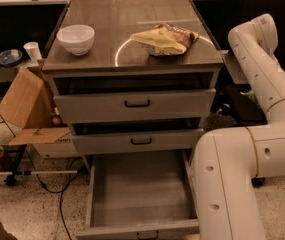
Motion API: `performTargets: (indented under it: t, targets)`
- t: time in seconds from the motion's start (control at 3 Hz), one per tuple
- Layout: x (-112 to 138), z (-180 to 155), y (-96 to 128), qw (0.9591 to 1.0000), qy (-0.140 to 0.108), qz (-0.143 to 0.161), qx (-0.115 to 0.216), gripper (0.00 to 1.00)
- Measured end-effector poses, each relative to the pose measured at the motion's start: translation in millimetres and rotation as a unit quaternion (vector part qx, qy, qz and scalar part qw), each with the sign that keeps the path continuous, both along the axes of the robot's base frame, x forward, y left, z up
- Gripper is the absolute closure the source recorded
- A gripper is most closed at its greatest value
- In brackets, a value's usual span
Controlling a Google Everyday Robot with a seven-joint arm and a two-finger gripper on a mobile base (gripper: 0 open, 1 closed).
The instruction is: Place green jalapeno chip bag into bottom drawer
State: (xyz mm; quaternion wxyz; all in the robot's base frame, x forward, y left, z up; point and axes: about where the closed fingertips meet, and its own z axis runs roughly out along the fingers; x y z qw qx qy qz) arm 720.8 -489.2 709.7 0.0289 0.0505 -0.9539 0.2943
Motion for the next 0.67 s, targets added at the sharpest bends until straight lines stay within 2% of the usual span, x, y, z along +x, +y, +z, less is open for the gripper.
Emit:
performTargets:
  t: [0.33,0.67]
  targets:
    - [-7.3,-10.7,-10.2,0.9999,0.011,-0.001,0.002,1.00]
    - [-12.5,-13.1,-15.0,0.9998,0.010,0.002,0.017,1.00]
